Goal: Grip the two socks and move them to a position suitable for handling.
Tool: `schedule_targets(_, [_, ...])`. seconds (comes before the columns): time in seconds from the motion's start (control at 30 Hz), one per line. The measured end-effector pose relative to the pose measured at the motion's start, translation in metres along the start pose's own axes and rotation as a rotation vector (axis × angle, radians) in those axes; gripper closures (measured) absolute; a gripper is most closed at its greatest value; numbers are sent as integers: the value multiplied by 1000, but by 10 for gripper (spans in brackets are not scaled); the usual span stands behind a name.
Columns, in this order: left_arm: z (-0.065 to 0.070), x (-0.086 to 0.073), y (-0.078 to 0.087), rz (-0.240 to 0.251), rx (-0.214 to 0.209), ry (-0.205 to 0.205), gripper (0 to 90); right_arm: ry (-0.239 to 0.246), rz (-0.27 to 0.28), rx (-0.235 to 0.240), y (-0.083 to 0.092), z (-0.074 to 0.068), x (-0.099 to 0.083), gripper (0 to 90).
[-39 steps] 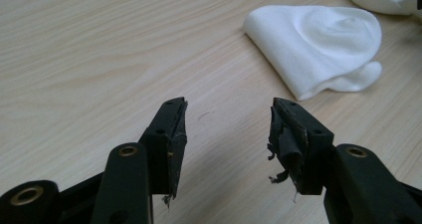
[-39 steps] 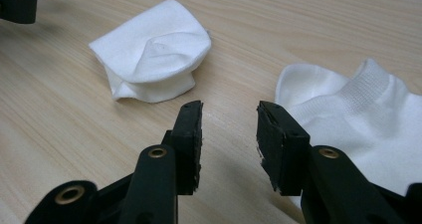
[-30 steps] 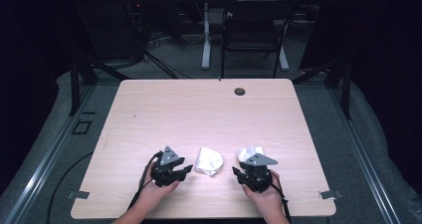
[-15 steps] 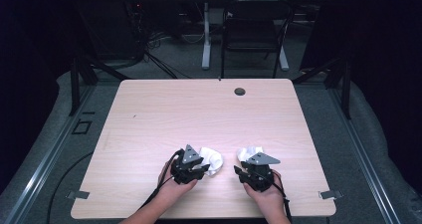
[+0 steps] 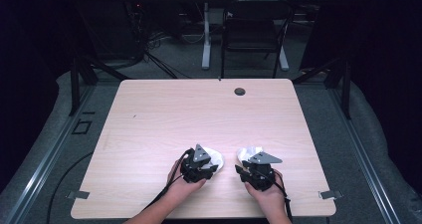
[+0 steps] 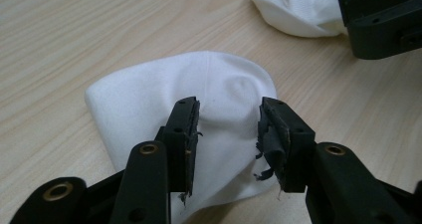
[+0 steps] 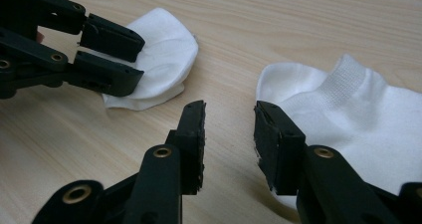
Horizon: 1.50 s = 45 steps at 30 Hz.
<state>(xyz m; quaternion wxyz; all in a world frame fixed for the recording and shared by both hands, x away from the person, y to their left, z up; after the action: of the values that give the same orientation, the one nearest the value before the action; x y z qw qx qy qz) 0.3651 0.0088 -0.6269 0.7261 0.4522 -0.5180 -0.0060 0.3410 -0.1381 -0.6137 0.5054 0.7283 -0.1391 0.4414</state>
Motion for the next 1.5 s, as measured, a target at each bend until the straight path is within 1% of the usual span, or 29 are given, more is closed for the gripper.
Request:
schedule_targets(0.03, [-1, -2, -2, -13, 7, -5, 653, -5, 1, 1, 0, 0, 0, 650])
schedule_targets(0.17, [-2, -3, -3, -20, 13, -14, 772, -6, 0, 3, 0, 0, 0, 650])
schedule_targets(0.2, [-2, -3, -3, -24, 15, -15, 772, -6, 0, 3, 0, 0, 0, 650])
schedule_targets(0.23, [-3, -3, -3, -23, 15, -12, 831, -6, 1, 3, 0, 0, 0, 650])
schedule_targets(0.3, [-5, -1, -1, -10, 20, 0, 897, -9, 5, 5, -1, 0, 0, 650])
schedule_targets(0.4, [-7, 1, 2, -1, 15, 18, 900, -2, -7, 3, -1, -1, 0, 650])
schedule_targets(0.43, [-8, 2, 3, 8, 16, 24, 900, 0, -7, 2, -1, -1, 0, 650])
schedule_targets(0.5, [-8, 2, 4, 7, 8, 27, 900, -3, -2, 7, -2, -2, 0, 650])
schedule_targets(0.53, [-9, 3, 7, 16, 5, 35, 900, -1, -3, 4, -2, -2, 0, 650])
schedule_targets(0.67, [-7, 5, 9, 21, -3, 33, 900, 0, -6, 3, -2, -2, 0, 650])
schedule_targets(0.7, [-5, 5, 10, 25, -11, 28, 855, -3, -5, 4, -2, -2, 0, 650])
schedule_targets(0.73, [-3, 6, 9, 34, -26, 28, 855, -3, -5, 4, -2, -2, 0, 650])
schedule_targets(0.77, [2, 6, 8, 34, -44, 24, 783, -2, -1, 3, -2, -2, 1, 650])
schedule_targets(0.8, [2, 6, 8, 34, -44, 24, 765, -2, -1, 3, -2, -2, 1, 650])
schedule_targets(0.83, [5, 6, 5, 30, -37, 10, 736, -5, 5, 5, -2, -2, 1, 649])
schedule_targets(0.9, [6, 6, 3, 21, -36, 4, 665, -7, 8, 3, -1, -1, 2, 649])
schedule_targets(0.93, [7, 5, 1, 15, -36, 4, 665, -7, 8, 3, -1, -1, 2, 649])
schedule_targets(1.0, [8, 2, -3, -1, -34, 2, 623, -5, 2, 2, 0, -1, 1, 649])
schedule_targets(1.03, [7, -1, -6, -26, -18, -9, 613, -8, 3, 5, 0, -1, 1, 649])
schedule_targets(1.07, [6, -2, -7, -32, -8, -12, 633, -10, 4, 5, 0, 0, 1, 649])
schedule_targets(1.1, [6, -2, -7, -32, -8, -12, 660, -10, 3, 5, 0, 0, 1, 649])
schedule_targets(1.13, [6, -3, -7, -25, 5, -17, 660, -10, 3, 5, 0, 0, 1, 649])
schedule_targets(1.2, [5, -2, -7, -28, 9, -21, 785, -11, 5, 4, 0, 0, 1, 649])
schedule_targets(1.23, [5, -1, -6, -24, 2, -11, 838, -11, 4, 5, 0, -1, 1, 649])
schedule_targets(1.3, [5, -1, -6, -26, -1, -8, 857, -10, 2, 5, 0, -1, 1, 649])
schedule_targets(1.33, [5, 0, -5, -20, -11, 1, 870, -7, 1, 5, 0, -1, 1, 649])
schedule_targets(1.4, [5, 2, -3, -7, -18, 16, 893, -5, 5, 6, -1, -1, 1, 648])
schedule_targets(1.47, [4, 4, 0, 4, -24, 22, 900, -7, 7, 7, -1, -2, 2, 648])
schedule_targets(1.5, [4, 6, 1, 14, -27, 32, 900, -7, 6, 10, -2, -2, 1, 647])
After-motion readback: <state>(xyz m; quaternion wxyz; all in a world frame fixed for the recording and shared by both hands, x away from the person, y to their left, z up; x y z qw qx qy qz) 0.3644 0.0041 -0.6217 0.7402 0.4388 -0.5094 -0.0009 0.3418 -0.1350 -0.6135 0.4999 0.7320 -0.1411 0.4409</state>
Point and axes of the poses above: each handheld gripper's, and its own axes: y roughly backward along the jaws, x roughly out of its top, z roughly to its right, the point moved 8 cm from there along -y, roughly forward along the jaws, and after that the axes turned 1 degree about -x, right-handed, at the moved point
